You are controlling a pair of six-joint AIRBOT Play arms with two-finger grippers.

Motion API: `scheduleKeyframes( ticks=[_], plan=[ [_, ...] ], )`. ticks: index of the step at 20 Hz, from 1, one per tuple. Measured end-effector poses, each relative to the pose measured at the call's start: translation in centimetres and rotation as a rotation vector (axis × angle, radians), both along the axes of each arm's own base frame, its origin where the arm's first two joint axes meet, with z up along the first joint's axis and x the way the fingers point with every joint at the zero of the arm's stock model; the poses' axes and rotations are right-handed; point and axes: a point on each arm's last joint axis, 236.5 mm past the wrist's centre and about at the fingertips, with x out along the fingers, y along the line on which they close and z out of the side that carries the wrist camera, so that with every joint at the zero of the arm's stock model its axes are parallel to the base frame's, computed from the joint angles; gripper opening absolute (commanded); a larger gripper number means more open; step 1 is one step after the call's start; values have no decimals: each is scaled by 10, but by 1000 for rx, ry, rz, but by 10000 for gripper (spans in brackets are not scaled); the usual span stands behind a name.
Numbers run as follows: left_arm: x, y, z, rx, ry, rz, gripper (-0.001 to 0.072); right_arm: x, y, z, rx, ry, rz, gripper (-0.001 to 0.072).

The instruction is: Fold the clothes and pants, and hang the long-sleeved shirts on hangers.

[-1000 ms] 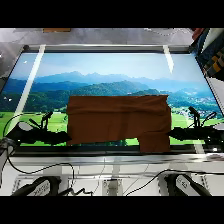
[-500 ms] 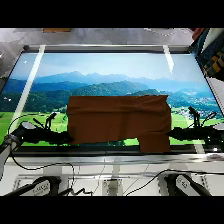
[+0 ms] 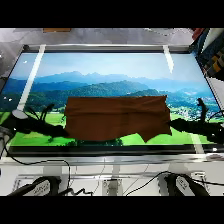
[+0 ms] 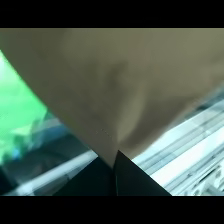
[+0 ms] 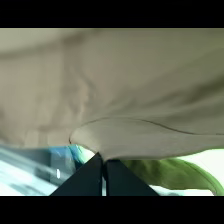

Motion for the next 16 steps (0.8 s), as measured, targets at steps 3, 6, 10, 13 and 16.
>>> scheduleKeyframes(
  ticks=[3, 6, 10, 13, 16],
  plan=[
    [40, -3, 41, -28, -158, 39, 8, 23, -1, 31, 39, -113, -66, 12],
    [86, 1, 63, -39, -307, 149, 7, 54, -10, 50, 52, -196, -187, 11],
    [140, 2, 70, -53, -429, 300, 7, 98, -9, 46, 5, -253, -309, 11],
    [175, 1, 60, -15, -496, 389, 7, 130, -20, 29, -51, -260, -461, 11],
    [203, 0, 44, 42, -550, 469, 7, 154, -32, 9, -81, -237, -585, 11]
  ],
)
